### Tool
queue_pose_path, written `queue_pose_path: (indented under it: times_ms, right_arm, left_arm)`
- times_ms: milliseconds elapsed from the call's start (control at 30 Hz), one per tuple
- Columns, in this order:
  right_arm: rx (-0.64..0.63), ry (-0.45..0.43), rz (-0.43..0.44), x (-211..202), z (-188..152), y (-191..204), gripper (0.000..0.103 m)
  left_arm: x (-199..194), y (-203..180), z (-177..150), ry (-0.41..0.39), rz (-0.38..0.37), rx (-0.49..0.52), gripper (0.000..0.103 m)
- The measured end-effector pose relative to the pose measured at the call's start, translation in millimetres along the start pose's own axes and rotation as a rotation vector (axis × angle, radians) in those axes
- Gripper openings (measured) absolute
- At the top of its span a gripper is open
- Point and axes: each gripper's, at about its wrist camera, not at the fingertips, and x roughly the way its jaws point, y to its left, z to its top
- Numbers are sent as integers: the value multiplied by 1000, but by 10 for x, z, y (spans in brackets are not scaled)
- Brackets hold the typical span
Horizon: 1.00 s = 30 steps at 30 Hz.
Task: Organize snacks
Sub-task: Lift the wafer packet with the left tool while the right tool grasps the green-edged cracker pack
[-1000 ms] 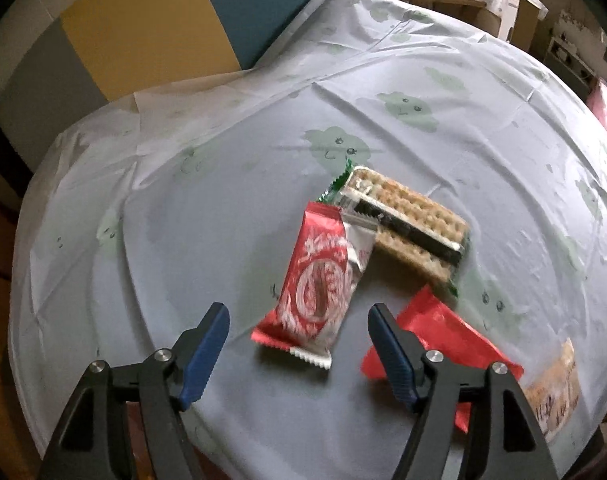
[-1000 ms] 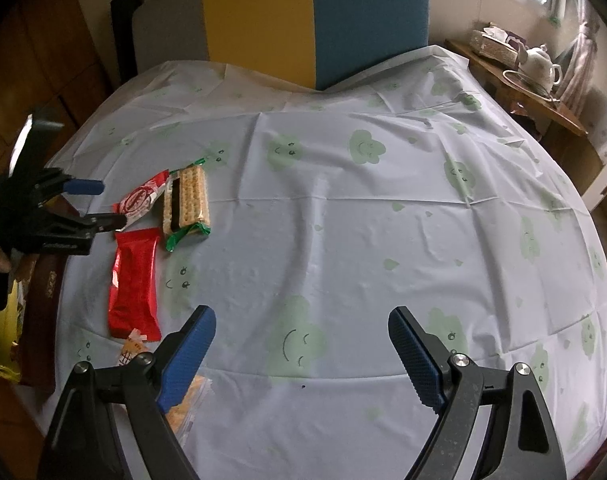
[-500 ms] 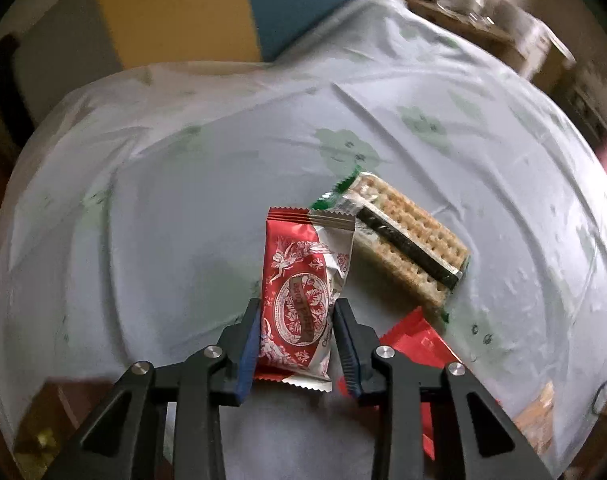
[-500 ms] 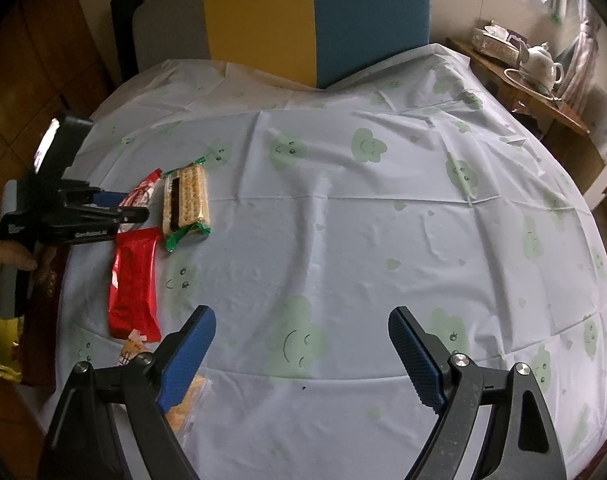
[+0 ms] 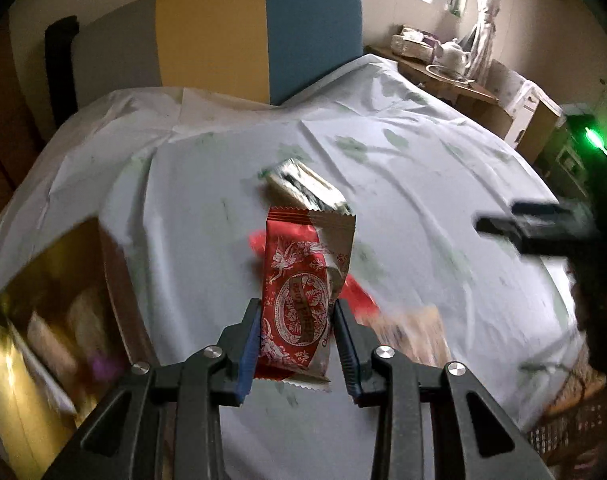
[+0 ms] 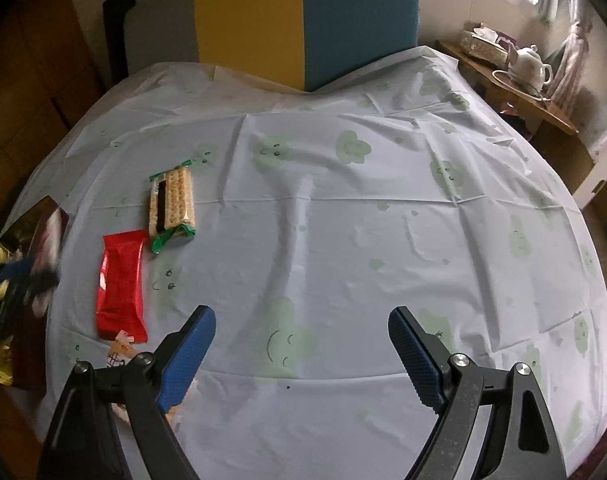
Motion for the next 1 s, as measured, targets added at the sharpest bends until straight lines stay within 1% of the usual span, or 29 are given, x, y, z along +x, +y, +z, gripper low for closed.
queue_pose_path:
  times_ms: [200, 300, 433, 467, 500, 567, 700, 767, 800, 933, 1000]
  right_arm:
    - [-12, 0, -26, 10, -20, 5, 89]
    - [-23, 3, -40, 30, -33, 15, 89]
    - [-45, 3, -39, 52, -52, 58, 89]
    - [-50, 3, -34, 54, -58, 69, 89]
    - [-55, 4, -31, 58, -63, 84, 89]
    - [-62, 7, -12, 63, -78, 126, 89]
    - [-51, 19, 64, 73, -94, 229, 88]
    - [-51, 28, 103, 87, -71, 317, 84]
    - [-57, 30, 109, 99, -52, 368, 81]
    - [-101, 29, 134, 193, 148, 677, 76]
    - [-125, 25, 143, 290, 295, 861, 76]
  left_arm:
    - [-89, -193, -585, 25, 14, 36, 36]
    - [-58, -224, -766, 29, 31, 59, 36]
    - [67, -231, -956, 62, 18, 51, 36]
    - [89, -225, -986, 63, 15, 48, 35]
    - [84, -218, -1001, 42, 13, 49, 35]
    - [86, -208, -1010, 31, 3, 48, 35]
    - [65, -179, -1042, 16, -18, 42, 35]
    - [64, -170, -1051, 7, -24, 46, 36]
    - [60, -169, -1053, 5, -27, 47, 36]
    - [77, -151, -1051, -2, -42, 49, 36]
    - [65, -146, -1062, -4, -48, 50, 36]
